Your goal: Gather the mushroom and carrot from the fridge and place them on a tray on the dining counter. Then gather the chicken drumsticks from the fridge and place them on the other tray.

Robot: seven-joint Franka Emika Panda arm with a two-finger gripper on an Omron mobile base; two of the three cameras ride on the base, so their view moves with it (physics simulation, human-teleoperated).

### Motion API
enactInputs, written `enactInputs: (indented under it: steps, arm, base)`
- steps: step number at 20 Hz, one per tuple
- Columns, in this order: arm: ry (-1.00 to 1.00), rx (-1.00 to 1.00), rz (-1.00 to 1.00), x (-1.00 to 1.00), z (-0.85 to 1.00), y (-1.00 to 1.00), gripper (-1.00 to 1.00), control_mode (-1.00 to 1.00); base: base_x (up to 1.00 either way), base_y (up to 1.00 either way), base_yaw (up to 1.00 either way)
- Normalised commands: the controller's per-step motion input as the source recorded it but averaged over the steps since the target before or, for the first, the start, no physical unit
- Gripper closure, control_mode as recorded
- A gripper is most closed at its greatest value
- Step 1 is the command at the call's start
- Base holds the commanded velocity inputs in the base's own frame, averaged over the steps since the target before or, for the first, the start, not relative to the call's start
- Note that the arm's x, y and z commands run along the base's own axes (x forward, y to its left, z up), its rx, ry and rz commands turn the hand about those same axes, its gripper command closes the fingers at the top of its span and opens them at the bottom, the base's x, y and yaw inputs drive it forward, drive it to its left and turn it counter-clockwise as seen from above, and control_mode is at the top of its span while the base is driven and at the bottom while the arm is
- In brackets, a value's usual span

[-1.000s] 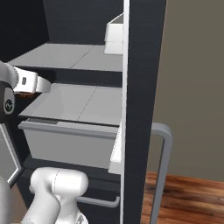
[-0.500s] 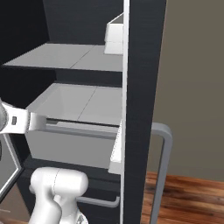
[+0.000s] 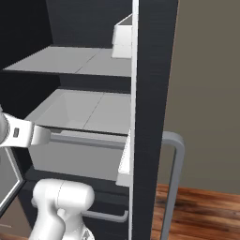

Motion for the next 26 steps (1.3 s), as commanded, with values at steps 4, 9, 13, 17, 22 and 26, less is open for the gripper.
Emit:
enactInputs:
  steps: [4, 9, 13, 17, 22, 26]
  arm:
    - [0.00, 0.00, 0.00, -0.02, -0.02, 0.00, 1.00, 1.00]
    - [0.00, 0.00, 0.00, 0.00, 0.00, 0.00, 1.00, 1.00]
    - [0.00, 0.00, 0.00, 0.00, 0.00, 0.00, 1.00, 1.00]
    - [0.00, 0.00, 0.00, 0.00, 0.00, 0.00, 1.00, 1.00]
    - [0.00, 0.00, 0.00, 0.00, 0.00, 0.00, 1.00, 1.00]
    - [0.00, 0.00, 0.00, 0.00, 0.00, 0.00, 1.00, 1.00]
  base:
    - [-0.23, 0.00, 0.00]
    - [-0.66, 0.01, 0.04]
    - [-0.68, -0.01, 0.18]
    - [-0.68, -0.02, 0.23]
    - [-0.75, -0.10, 0.26]
    - [-0.94, -0.27, 0.26]
